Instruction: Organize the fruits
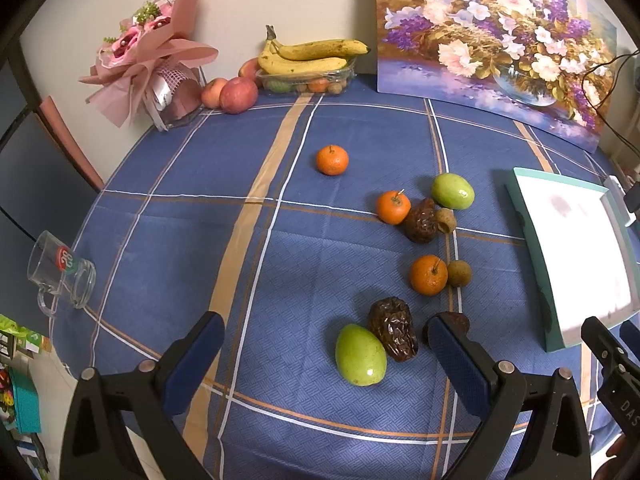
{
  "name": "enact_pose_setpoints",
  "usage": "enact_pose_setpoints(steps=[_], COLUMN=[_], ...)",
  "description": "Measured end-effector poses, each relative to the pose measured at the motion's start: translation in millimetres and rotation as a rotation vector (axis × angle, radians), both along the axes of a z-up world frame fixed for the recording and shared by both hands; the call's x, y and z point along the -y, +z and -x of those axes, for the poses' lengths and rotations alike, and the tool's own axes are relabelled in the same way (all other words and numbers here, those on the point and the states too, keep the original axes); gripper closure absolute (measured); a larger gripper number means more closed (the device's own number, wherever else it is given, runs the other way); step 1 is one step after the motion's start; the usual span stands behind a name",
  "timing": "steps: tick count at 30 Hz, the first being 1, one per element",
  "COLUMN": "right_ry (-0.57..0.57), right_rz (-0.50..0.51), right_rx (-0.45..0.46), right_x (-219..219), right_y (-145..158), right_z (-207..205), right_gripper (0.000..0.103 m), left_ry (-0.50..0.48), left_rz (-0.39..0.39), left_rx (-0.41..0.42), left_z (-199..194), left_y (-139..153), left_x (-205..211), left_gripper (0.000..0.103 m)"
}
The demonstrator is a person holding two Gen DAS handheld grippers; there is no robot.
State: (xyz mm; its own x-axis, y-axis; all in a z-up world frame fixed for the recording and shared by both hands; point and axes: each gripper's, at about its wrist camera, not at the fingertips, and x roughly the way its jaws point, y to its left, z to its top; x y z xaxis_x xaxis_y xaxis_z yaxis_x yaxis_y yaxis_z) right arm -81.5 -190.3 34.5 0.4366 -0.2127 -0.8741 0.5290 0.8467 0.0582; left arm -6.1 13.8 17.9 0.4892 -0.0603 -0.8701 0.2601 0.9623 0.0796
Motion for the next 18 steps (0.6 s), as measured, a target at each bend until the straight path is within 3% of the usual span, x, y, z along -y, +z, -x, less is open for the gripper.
enact_pose_setpoints(steps=[18], right_ry=[-0.001], right_rz=[-0.004], right_rx=[-0.003], right_x=[0.9], right_y=[-0.9], right_z=[0.1], right_gripper=[0.017], left_ry=[0.000], left_rz=[0.002], left_rx=[-0.002], left_z=[-0.1], left_y=[0.0], left_x=[-0.3], left_gripper=[0.000])
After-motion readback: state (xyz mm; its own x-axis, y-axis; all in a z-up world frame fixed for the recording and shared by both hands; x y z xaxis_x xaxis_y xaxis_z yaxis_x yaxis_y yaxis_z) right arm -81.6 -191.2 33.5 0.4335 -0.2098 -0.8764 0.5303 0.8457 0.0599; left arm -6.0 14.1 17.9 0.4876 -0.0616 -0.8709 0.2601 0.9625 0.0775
